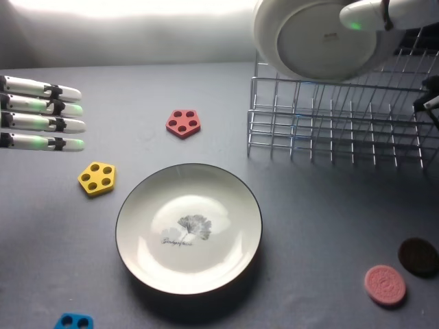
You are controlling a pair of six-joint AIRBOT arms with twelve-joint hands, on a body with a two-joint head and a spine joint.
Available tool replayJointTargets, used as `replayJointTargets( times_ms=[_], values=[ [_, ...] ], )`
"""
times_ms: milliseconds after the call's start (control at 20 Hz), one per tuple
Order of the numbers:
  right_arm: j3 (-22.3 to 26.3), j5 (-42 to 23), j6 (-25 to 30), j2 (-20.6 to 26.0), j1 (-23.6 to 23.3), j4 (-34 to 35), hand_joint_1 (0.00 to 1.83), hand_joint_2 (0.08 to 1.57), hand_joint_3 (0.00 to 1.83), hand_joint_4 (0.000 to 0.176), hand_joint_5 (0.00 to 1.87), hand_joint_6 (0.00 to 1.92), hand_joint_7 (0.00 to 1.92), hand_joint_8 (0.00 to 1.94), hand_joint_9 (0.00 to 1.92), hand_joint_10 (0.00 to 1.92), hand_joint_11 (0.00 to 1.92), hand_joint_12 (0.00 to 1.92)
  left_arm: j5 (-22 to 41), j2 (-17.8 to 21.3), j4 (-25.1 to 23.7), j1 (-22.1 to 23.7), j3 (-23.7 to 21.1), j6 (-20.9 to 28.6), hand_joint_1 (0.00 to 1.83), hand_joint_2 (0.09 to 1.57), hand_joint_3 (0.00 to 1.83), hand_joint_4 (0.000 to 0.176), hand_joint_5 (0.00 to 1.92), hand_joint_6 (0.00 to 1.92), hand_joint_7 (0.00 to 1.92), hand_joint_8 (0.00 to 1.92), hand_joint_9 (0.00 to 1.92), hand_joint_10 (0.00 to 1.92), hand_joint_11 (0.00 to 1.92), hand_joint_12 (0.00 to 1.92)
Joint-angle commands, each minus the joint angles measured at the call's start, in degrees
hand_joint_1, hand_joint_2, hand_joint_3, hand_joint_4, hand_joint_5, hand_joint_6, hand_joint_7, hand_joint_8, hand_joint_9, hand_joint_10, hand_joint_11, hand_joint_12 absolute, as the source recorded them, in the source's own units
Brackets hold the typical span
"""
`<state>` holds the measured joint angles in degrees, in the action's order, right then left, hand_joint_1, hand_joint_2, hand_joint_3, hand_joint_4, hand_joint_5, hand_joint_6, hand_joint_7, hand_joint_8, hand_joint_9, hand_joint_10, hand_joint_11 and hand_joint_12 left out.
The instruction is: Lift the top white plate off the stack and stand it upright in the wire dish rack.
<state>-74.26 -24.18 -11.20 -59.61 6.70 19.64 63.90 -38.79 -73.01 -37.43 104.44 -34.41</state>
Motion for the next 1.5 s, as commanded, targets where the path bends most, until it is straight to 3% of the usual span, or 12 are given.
replayJointTargets(
  times_ms=[0, 600, 750, 1200, 1300, 1350, 1400, 1450],
  values=[
    [-0.5, -8.5, 1.6, 1.0, -0.4, 0.7, 1.49, 1.08, 0.0, 0.0, 0.86, 1.1, 1.03, 0.72, 1.02, 0.84, 0.97, 1.38, 2.4, 0.7, 4.2, 0.9, 0.0, -0.1, 0.11, 0.9, 0.0, 0.0, 0.0, 0.0, 0.0, 0.0, 0.0, 0.0, 0.0, 0.0],
    [-2.8, -8.6, 2.3, 1.0, 3.3, 0.8, 1.5, 1.05, 0.0, 0.0, 0.92, 1.03, 1.12, 0.57, 1.1, 0.7, 1.03, 1.29, 2.6, 0.7, 4.2, 0.9, 0.0, -0.1, 0.12, 0.89, 0.0, 0.0, 0.0, 0.0, 0.0, 0.0, 0.0, 0.0, 0.0, 0.0],
    [-3.4, -8.6, 2.4, 0.9, 4.2, 0.8, 1.49, 1.07, 0.0, 0.0, 0.9, 1.07, 1.05, 0.68, 1.06, 0.77, 1.01, 1.31, 2.8, 0.7, 4.2, 0.9, -0.1, -0.1, 0.11, 0.88, 0.0, 0.0, 0.0, 0.0, 0.0, 0.0, 0.0, 0.0, 0.0, 0.0],
    [-3.6, -8.6, 2.7, 0.2, 6.0, 0.1, 1.49, 1.07, 0.0, 0.0, 0.93, 1.05, 1.04, 0.67, 1.08, 0.74, 0.99, 1.33, 2.8, 0.7, 4.2, 0.9, -0.1, -0.1, 0.12, 0.89, 0.0, 0.0, 0.0, 0.0, 0.0, 0.0, 0.0, 0.0, 0.0, 0.0],
    [-3.5, -8.7, 2.8, 0.0, 6.5, -0.2, 1.5, 1.07, 0.0, 0.0, 0.89, 1.11, 1.05, 0.68, 1.06, 0.78, 1.0, 1.32, 2.8, 0.7, 4.2, 0.9, -0.1, -0.1, 0.11, 0.88, 0.0, 0.0, 0.0, 0.0, 0.0, 0.0, 0.0, 0.0, 0.0, 0.0],
    [-3.5, -8.7, 2.8, -0.1, 6.6, -0.3, 1.49, 1.08, 0.0, 0.0, 0.77, 1.17, 1.01, 0.74, 1.09, 0.79, 1.05, 1.3, 2.9, 0.7, 4.2, 0.9, 0.0, -0.1, 0.11, 0.89, 0.0, 0.0, 0.0, 0.0, 0.0, 0.0, 0.0, 0.0, 0.0, 0.0],
    [-3.4, -8.8, 2.9, -0.3, 6.8, -0.4, 1.59, 1.02, 0.01, 0.0, 0.73, 0.5, 0.95, 0.8, 1.09, 0.78, 1.06, 1.27, 2.9, 0.7, 4.2, 0.9, -0.1, -0.1, 0.12, 0.89, 0.0, 0.0, 0.0, 0.0, 0.0, 0.0, 0.0, 0.0, 0.0, 0.0],
    [-3.4, -8.9, 3.0, -0.3, 6.9, -0.5, 1.42, 1.03, 0.01, 0.0, 0.74, 0.17, 0.88, 0.35, 1.01, 0.34, 0.99, 0.7, 2.9, 0.7, 4.2, 0.9, -0.1, -0.1, 0.12, 0.89, 0.0, 0.0, 0.0, 0.0, 0.0, 0.0, 0.0, 0.0, 0.0, 0.0]
  ],
)
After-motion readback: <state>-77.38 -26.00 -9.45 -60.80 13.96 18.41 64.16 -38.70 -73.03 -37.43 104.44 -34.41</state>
